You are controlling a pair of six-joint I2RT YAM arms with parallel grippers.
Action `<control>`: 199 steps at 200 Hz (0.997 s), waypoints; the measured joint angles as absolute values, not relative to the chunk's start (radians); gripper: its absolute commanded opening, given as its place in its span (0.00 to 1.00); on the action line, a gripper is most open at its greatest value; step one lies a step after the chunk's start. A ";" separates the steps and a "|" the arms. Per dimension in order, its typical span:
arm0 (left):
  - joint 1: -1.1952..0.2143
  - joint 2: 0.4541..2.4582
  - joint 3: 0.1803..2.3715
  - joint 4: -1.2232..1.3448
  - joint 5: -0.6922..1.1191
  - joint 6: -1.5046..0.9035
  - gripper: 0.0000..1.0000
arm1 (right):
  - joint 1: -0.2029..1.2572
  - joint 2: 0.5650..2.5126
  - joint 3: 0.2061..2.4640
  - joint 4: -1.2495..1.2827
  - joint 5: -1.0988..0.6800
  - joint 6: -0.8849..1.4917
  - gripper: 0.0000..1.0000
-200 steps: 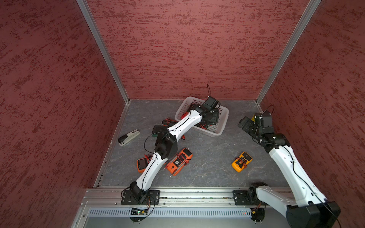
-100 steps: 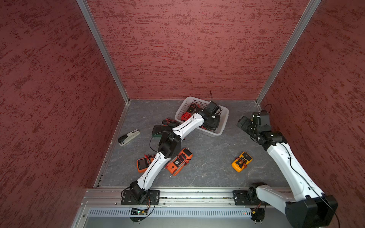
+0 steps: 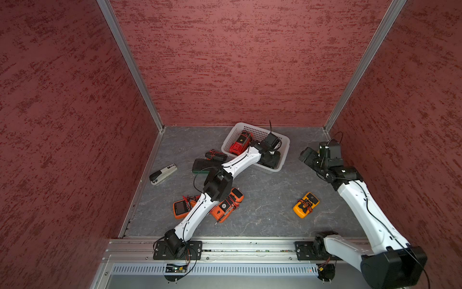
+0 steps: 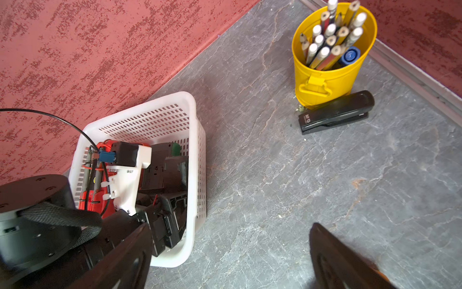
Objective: Put the multimeter into the basket
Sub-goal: Place the multimeter in the basket.
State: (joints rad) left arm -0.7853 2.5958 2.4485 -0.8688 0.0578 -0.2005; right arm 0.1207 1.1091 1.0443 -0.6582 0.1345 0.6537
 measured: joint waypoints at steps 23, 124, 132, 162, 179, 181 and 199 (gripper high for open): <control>-0.782 2.596 2.457 -0.867 0.039 -0.206 1.00 | 0.121 1.116 1.044 -0.659 0.131 0.650 0.99; -0.797 2.535 2.452 -0.892 0.027 -0.235 1.00 | 0.121 1.152 1.125 -0.799 0.176 0.650 0.99; -0.802 2.502 2.437 -0.892 0.029 -0.239 1.00 | 0.121 1.152 1.125 -0.821 0.185 0.653 0.99; -0.815 2.344 2.332 -0.860 0.051 -0.269 1.00 | 0.121 1.145 1.124 -0.892 0.210 0.667 0.99; -0.821 2.246 2.246 -0.827 0.052 -0.292 1.00 | 0.121 1.132 1.116 -0.919 0.214 0.678 0.99; -0.821 2.235 2.234 -0.821 0.051 -0.296 1.00 | 0.120 1.129 1.113 -0.921 0.215 0.682 0.99; -0.819 2.144 2.128 -0.779 0.040 -0.324 1.00 | 0.121 1.103 1.076 -0.940 0.214 0.703 0.99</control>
